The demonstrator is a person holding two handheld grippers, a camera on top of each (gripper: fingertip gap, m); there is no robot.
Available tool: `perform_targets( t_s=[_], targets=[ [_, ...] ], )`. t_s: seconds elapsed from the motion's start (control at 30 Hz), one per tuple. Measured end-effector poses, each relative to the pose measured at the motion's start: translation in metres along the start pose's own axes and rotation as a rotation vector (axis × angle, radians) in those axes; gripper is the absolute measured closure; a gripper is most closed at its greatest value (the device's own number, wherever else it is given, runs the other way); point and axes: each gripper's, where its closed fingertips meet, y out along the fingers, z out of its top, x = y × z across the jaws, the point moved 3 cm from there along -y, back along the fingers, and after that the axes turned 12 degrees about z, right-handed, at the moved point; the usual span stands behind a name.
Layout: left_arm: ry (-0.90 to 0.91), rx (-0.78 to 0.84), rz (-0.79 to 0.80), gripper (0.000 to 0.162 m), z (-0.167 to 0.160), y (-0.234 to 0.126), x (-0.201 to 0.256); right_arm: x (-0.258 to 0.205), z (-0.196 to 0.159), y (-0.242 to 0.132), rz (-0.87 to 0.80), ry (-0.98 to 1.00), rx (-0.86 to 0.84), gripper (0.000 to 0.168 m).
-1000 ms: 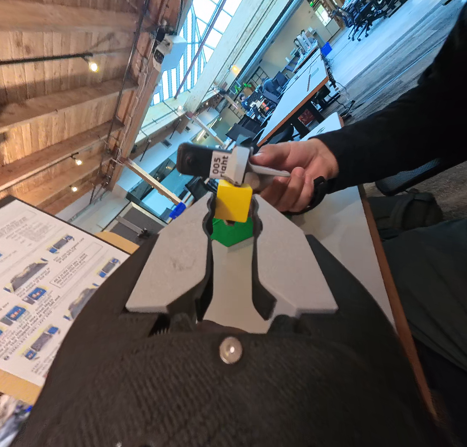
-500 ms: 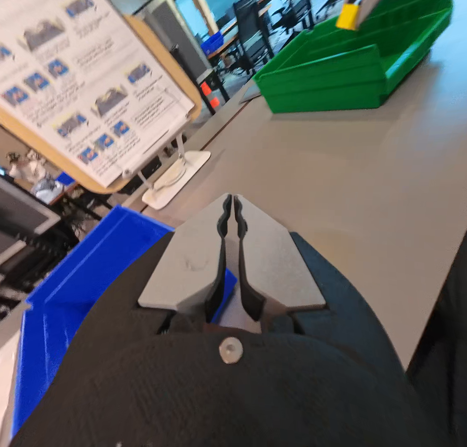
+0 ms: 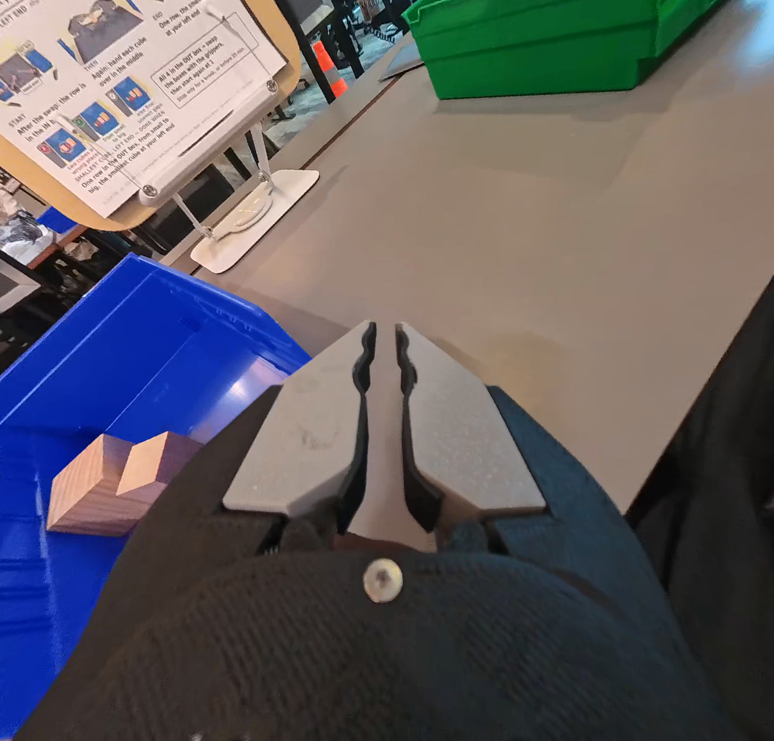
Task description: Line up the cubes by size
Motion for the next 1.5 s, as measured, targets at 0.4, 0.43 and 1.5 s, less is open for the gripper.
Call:
perform_targets(
  t_s=[0.4,0.43,1.5],
  targets=[
    [0.011,-0.135,0.021,0.149,-0.025,-0.006,-0.011,-0.091,0.008,-0.069,0.061,-0.072,0.206,0.132],
    [0.0,-0.158,0.039,0.149,-0.03,-0.008,-0.018,-0.098,0.005,-0.068,0.058,-0.081,0.197,0.131],
    [1.049,-0.676,-0.436,0.098,-0.101,0.06,-0.167,-0.211,0.11,-0.052,0.49,-0.396,0.835,0.128]
  ],
)
